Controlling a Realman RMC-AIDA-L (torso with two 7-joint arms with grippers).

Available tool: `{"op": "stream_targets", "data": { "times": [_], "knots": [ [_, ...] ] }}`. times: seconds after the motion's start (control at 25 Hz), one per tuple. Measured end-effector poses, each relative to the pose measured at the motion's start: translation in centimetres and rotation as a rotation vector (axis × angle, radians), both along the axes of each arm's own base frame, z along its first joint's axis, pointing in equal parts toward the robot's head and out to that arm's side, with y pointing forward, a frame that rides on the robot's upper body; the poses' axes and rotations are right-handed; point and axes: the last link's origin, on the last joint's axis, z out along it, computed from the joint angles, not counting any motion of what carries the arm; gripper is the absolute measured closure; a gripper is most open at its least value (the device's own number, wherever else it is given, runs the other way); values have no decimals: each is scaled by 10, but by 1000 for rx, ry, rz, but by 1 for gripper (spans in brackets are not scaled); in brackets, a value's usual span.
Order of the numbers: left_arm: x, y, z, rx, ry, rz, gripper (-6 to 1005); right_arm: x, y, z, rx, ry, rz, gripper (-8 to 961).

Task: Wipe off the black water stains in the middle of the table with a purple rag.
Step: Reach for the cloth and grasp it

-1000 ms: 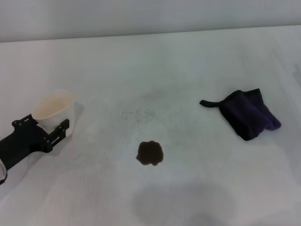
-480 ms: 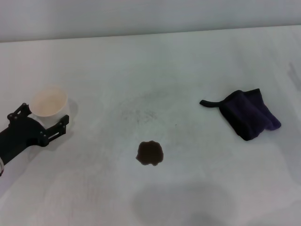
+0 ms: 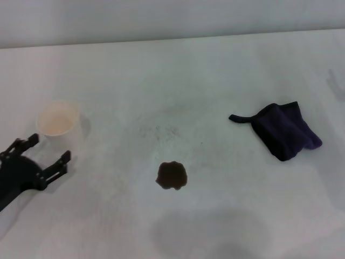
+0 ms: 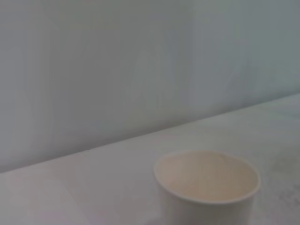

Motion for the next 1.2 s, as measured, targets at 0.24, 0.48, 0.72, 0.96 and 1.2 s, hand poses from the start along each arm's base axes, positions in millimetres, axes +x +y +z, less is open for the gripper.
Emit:
{"op": "stream_targets", "data": {
  "times": [0.24, 0.48, 0.72, 0.96, 1.2],
  "knots": [
    [-19, -35, 19, 151, -28, 35, 117, -7, 1, 4, 19, 48, 51, 84],
    [-28, -52, 49, 342, -131, 85, 117, -20, -5, 16, 39, 204, 182, 84],
    [-31, -55, 62, 428, -170, 105, 117, -34, -7, 37, -21, 525, 342, 84],
    [-27, -43, 58, 419, -167, 100, 123, -54, 6, 69, -255, 733, 428, 85],
    [-24, -29, 53, 405, -139, 90, 124, -84, 28, 102, -561, 684, 371, 87]
  ]
}}
